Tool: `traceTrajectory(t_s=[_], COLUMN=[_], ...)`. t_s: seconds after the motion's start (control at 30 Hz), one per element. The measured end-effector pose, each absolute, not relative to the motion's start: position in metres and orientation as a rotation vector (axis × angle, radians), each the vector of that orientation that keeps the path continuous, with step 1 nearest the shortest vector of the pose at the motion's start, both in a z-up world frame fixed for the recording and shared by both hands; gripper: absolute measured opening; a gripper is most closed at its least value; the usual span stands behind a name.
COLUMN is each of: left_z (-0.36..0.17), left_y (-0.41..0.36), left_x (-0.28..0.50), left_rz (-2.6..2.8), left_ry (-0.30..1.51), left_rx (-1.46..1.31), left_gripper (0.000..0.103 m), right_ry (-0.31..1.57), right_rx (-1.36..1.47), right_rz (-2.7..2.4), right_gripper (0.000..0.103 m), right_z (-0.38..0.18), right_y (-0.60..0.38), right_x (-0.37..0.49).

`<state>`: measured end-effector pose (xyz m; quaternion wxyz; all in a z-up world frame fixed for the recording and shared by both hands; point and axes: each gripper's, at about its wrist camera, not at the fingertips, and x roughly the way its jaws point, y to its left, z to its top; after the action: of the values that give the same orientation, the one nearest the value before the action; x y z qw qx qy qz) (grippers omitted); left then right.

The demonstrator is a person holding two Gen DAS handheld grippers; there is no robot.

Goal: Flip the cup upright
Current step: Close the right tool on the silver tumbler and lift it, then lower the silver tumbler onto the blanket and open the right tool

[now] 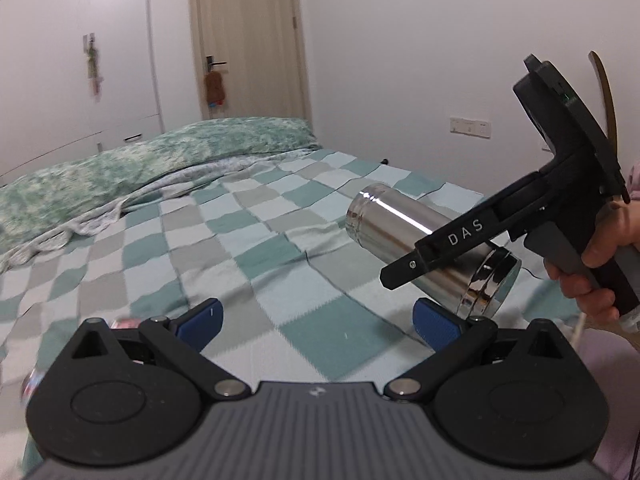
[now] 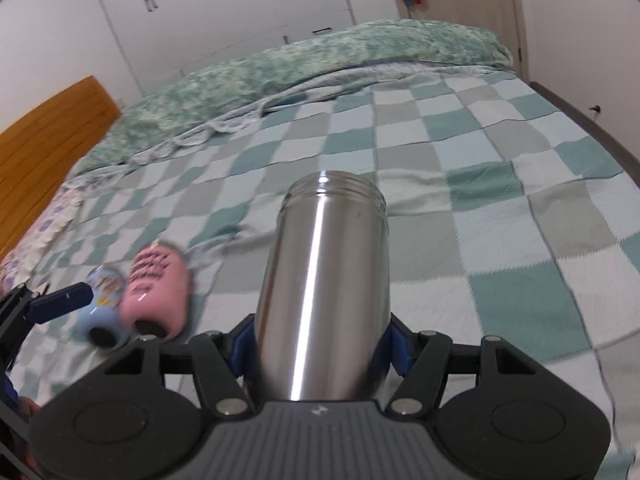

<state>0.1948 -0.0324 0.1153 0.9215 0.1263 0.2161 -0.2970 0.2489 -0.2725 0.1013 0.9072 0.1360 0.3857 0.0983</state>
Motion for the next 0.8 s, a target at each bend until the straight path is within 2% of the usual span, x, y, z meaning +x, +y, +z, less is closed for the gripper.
traceTrajectory(t_s=[0.33, 0.6, 0.8], left_z=[0.090, 0.077, 0.075], left_y=[-0.010, 0.008, 0.009], left_x=[0.112, 0.080, 0.068], left_rz=[-0.487, -0.419, -0.399], left_ry=[0.532, 0.573, 0.579], left_rx=[0.262, 0.220, 0.183], left_gripper=[0.103, 0.103, 0.103], right_ry=[0.893, 0.928, 0.904], right_rx=[0.315, 0.274, 0.259], right_rz=[0.260, 0.188, 0.182], right_gripper=[0.064, 0.064, 0.064], right_z=[0.057, 0.012, 0.011], right_y=[-0.244, -0.233, -0.232], right_x=[0.181, 0.172, 0.170])
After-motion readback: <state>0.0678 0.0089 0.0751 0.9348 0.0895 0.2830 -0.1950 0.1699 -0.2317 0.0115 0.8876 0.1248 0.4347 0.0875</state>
